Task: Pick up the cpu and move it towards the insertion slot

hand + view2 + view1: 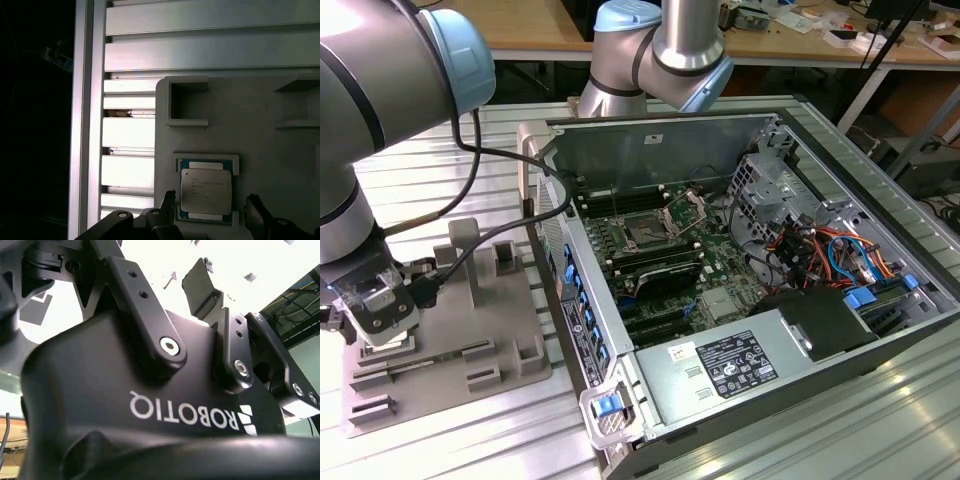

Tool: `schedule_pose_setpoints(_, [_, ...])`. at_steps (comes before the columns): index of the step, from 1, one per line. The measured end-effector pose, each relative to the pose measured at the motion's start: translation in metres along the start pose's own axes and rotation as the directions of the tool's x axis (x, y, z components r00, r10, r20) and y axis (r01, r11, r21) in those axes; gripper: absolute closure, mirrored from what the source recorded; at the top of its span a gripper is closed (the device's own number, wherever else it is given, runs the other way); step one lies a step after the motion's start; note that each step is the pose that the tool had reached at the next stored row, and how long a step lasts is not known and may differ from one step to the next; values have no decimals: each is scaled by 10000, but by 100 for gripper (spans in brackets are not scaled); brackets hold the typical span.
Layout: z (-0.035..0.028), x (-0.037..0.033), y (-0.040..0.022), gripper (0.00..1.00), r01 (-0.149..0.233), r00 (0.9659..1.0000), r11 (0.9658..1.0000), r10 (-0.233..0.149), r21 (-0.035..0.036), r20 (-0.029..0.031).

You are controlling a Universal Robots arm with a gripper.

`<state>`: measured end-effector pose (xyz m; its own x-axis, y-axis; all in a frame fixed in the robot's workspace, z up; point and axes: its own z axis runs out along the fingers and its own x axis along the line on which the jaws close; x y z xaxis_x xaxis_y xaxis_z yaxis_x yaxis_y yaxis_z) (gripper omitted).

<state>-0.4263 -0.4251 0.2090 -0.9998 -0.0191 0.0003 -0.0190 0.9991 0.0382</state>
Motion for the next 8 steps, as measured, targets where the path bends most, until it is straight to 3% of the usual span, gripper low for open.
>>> schedule_pose_setpoints(8, [89,0,17,34,1,10000,10000,-1,-2,-1])
